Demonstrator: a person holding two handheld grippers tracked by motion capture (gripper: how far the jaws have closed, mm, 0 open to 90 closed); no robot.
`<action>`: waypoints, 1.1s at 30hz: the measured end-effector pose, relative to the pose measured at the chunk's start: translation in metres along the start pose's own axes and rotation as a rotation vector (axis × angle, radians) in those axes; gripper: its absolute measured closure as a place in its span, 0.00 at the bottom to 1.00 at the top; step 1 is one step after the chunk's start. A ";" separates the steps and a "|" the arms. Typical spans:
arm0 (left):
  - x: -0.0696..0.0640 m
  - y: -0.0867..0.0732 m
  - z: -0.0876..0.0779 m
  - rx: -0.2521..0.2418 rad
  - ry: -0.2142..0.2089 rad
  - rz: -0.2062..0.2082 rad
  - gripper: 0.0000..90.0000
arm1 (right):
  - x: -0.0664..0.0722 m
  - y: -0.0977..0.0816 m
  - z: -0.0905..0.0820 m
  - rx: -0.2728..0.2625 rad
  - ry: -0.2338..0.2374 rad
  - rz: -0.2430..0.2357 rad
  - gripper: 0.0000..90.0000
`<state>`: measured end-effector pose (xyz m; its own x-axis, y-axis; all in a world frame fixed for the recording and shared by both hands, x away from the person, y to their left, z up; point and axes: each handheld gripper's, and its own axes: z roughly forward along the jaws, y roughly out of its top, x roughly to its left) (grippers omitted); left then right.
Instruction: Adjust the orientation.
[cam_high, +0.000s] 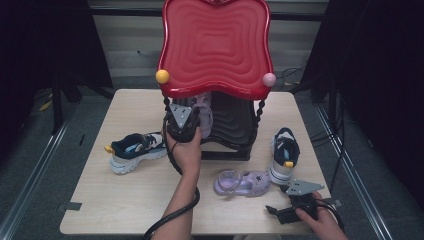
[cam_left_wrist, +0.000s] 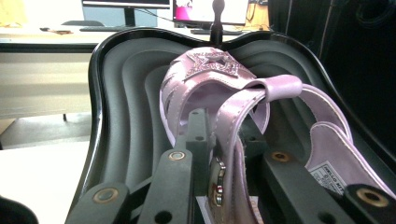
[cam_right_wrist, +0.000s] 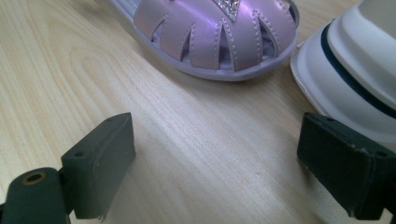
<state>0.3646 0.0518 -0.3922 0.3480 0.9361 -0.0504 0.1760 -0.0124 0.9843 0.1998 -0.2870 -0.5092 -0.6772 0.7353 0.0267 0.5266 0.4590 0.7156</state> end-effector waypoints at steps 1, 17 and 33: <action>0.000 -0.001 0.001 0.001 0.008 -0.005 0.88 | 0.000 0.000 0.000 0.000 0.000 0.000 0.12; -0.003 -0.007 0.026 -0.006 0.046 -0.005 0.88 | 0.000 0.000 0.000 0.000 0.000 0.000 0.12; 0.004 -0.013 0.025 0.050 0.051 0.015 0.87 | 0.000 0.000 0.000 0.000 0.000 0.000 0.12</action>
<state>0.3868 0.0465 -0.4098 0.3034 0.9525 -0.0258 0.2171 -0.0427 0.9752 0.1997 -0.2870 -0.5092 -0.6772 0.7353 0.0264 0.5265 0.4592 0.7155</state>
